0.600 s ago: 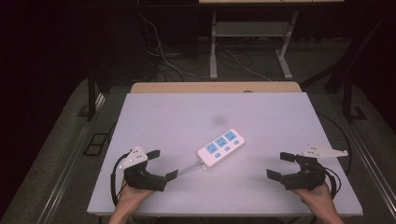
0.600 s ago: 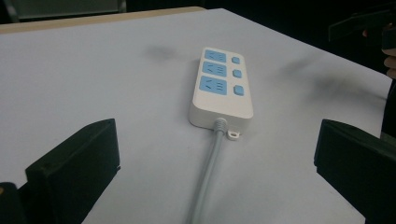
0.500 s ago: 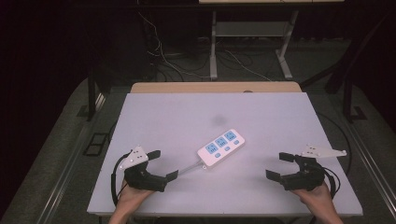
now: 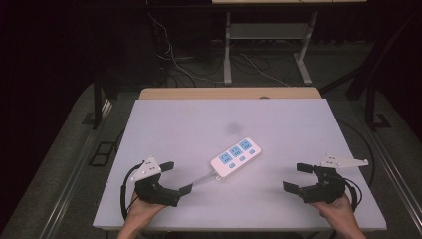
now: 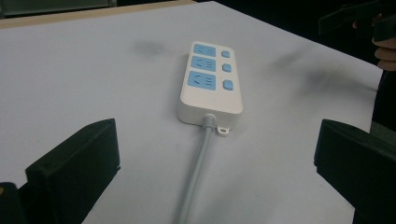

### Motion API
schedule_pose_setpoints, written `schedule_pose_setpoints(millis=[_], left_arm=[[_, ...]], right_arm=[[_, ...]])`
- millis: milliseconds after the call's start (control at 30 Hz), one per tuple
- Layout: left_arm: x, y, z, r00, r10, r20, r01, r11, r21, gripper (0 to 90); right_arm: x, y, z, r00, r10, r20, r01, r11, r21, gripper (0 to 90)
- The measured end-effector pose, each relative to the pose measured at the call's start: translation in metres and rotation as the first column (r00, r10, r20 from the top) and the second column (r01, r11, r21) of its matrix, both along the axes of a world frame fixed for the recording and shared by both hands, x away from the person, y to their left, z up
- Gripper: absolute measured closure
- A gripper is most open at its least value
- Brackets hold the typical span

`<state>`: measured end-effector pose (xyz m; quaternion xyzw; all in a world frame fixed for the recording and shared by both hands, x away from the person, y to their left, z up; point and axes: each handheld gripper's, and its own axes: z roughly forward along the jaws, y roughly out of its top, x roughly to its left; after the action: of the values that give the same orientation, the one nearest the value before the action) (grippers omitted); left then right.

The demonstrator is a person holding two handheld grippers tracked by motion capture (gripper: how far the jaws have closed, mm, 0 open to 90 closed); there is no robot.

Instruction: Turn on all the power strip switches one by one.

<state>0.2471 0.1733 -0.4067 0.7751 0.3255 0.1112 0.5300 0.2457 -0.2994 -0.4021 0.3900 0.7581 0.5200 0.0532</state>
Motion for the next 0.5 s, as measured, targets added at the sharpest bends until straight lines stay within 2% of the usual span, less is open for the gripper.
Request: schedule_pose_setpoints(millis=[500], left_arm=[[0.0001, -0.0030, 0.0080, 0.9992, -0.021, -0.035, 0.022, 0.9993, 0.030, 0.0]], right_arm=[[0.0001, -0.0004, -0.0013, 1.0000, -0.003, -0.003, 0.003, 1.0000, -0.001, 2.0]])
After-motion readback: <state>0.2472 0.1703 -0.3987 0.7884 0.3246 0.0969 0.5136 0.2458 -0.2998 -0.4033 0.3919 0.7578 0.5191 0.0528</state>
